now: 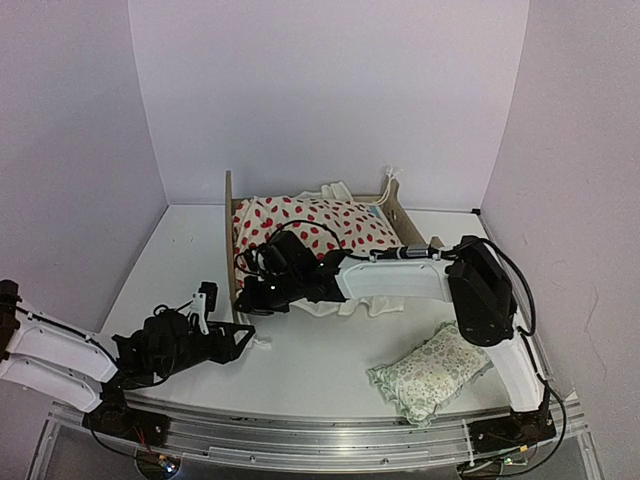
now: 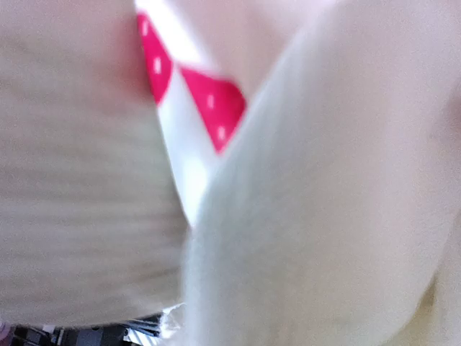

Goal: Set up the pet bed
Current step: Tie the left ropes of the mattress closest to the robot on the bed frame base.

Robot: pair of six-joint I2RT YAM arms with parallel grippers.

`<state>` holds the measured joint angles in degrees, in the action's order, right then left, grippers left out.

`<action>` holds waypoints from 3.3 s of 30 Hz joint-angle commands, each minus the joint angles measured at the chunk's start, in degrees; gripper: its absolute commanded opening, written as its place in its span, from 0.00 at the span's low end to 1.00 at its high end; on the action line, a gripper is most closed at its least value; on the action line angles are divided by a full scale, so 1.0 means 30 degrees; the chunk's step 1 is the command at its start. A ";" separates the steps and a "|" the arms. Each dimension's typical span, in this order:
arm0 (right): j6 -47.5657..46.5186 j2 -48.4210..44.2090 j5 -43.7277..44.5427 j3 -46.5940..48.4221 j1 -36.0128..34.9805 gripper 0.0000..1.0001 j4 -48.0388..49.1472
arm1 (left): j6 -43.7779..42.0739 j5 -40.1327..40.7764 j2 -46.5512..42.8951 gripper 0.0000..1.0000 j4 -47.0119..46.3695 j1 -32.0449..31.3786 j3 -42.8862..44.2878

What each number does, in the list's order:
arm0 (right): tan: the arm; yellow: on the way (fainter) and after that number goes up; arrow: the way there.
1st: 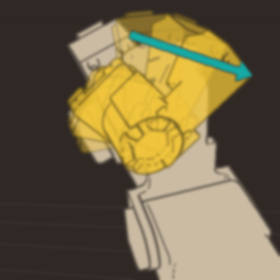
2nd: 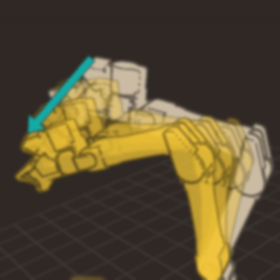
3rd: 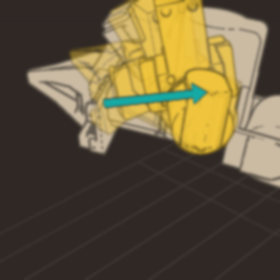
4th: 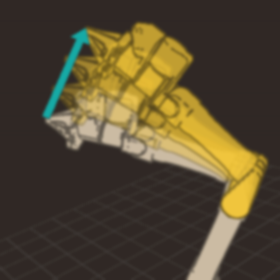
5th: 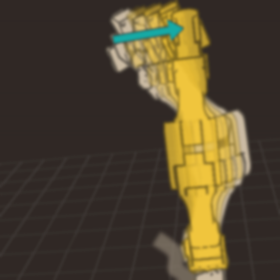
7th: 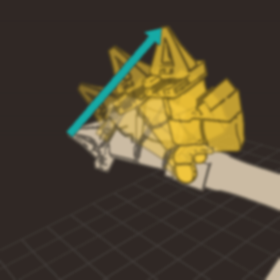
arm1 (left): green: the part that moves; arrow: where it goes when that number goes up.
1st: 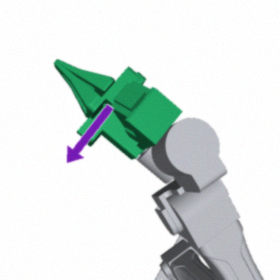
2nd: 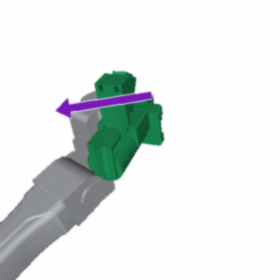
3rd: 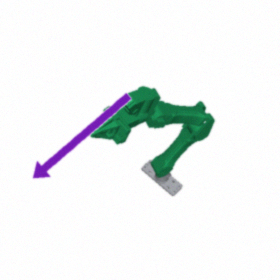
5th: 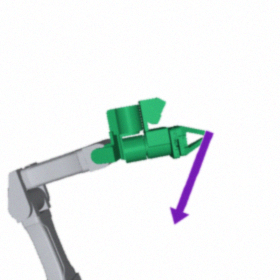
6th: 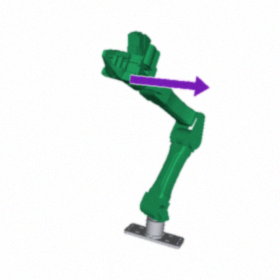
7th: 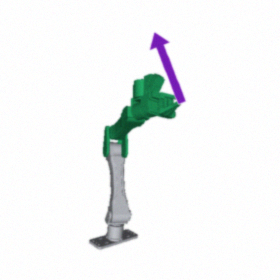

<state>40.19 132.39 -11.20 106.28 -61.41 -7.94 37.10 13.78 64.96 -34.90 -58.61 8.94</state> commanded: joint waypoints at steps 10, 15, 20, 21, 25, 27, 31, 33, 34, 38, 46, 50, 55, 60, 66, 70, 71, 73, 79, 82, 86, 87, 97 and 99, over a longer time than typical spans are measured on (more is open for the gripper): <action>-0.3181 -0.3647 0.1804 -0.3551 0.0055 0.00 -0.1363 | -0.5162 0.0455 -0.2277 0.51 -0.7848 -0.0669 -0.5216; -0.3050 -0.3702 0.1364 -0.3457 0.0283 0.00 -0.1397 | -0.8145 0.0361 0.0884 0.52 -1.2551 -0.1179 -0.5407; -0.2020 -0.3324 0.0705 -0.2505 0.0744 0.00 -0.1437 | -0.8320 0.0784 0.6896 0.53 -1.8333 -0.1537 -0.5739; -0.1810 -0.3334 0.0614 -0.2447 0.0881 0.00 -0.1460 | -0.8185 0.0937 0.7928 0.53 -1.9098 -0.1622 -0.5630; -0.1360 -0.3579 0.0410 -0.2549 0.1194 0.00 -0.1593 | -0.7927 0.2108 1.2542 0.50 -2.2065 -0.2186 -0.4835; -0.1302 -0.3743 0.0303 -0.2683 0.1227 0.00 -0.1682 | -0.7998 0.2886 1.3418 0.48 -2.2201 -0.2425 -0.4375; -0.1221 -0.3893 -0.0325 -0.2677 0.1335 0.00 -0.1912 | -0.8335 0.4156 1.3448 0.46 -2.2220 -0.2551 -0.4220; -0.1093 -0.3897 -0.0576 -0.2637 0.1325 0.00 -0.1900 | -0.8823 0.3757 1.3194 0.46 -2.2204 -0.2545 -0.4052; -0.0985 -0.3815 -0.0710 -0.2519 0.1336 0.00 -0.1896 | -0.9033 0.3316 1.3122 0.47 -2.2204 -0.2543 -0.3838; -0.0426 -0.3308 -0.1404 -0.1880 0.1313 0.00 -0.1895 | -0.9505 0.2509 1.3485 0.51 -2.2211 -0.2552 -0.2557; -0.0409 -0.3139 -0.1371 -0.1619 0.1334 0.00 -0.1892 | -1.0395 0.2098 1.2510 0.57 -2.2225 -0.2551 -0.1577; -0.0723 -0.3215 -0.1129 -0.2053 0.1333 0.00 -0.1895 | -1.0820 0.1703 1.0553 0.59 -2.1945 -0.2535 -0.1888; -0.0653 -0.3100 -0.1395 -0.2303 0.1333 0.00 -0.1892 | -1.1082 0.1010 1.0643 0.59 -2.1550 -0.2543 -0.1692; -0.0460 -0.3198 -0.1561 -0.2282 0.1331 0.00 -0.1869 | -1.1160 0.1041 1.2145 0.58 -2.2201 -0.2547 -0.0964; -0.0360 -0.3598 -0.1695 -0.2850 0.1339 0.00 -0.1866 | -1.1932 0.1821 1.1996 0.56 -2.2204 -0.2539 -0.0378; -0.0042 -0.3598 -0.2008 -0.3436 0.1322 0.00 -0.1770 | -1.2335 0.2025 1.2113 0.55 -2.2204 -0.2539 0.0110; 0.0029 -0.3588 -0.2036 -0.3616 0.1314 0.00 -0.1731 | -1.2576 0.2077 1.2256 0.55 -2.2204 -0.2534 0.0228; 0.0103 -0.3607 -0.2036 -0.4044 0.1310 0.00 -0.1563 | -1.2850 0.2459 1.2458 0.54 -2.2218 -0.2543 0.0413; 0.0264 -0.3697 -0.2017 -0.4775 0.1304 0.00 -0.1178 | -1.3095 0.3220 1.2975 0.52 -2.2233 -0.2539 0.0643; 0.0292 -0.3716 -0.2101 -0.4797 0.1291 0.00 -0.1091 | -1.3080 0.3379 1.3221 0.50 -2.2234 -0.2546 0.0734; 0.0479 -0.3731 -0.2136 -0.4701 0.1281 0.00 -0.0885 | -1.3001 0.3279 1.3822 0.50 -2.2233 -0.2549 0.1047; 0.0534 -0.3714 -0.2194 -0.4642 0.1263 0.00 -0.0842 | -1.2951 0.3205 1.4000 0.51 -2.2235 -0.2542 0.1175; 0.0682 -0.3708 -0.2338 -0.4491 0.1088 0.00 -0.0717 | -1.3145 0.3682 1.4755 0.41 -2.2234 -0.2531 0.2363; 0.0690 -0.3686 -0.2381 -0.4470 0.1064 0.00 -0.0698 | -1.3309 0.3977 1.4837 0.34 -2.2234 -0.2508 0.2486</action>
<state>41.84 124.27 -17.07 92.12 -57.86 -11.18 -1.57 23.26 108.84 -76.06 -66.06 15.02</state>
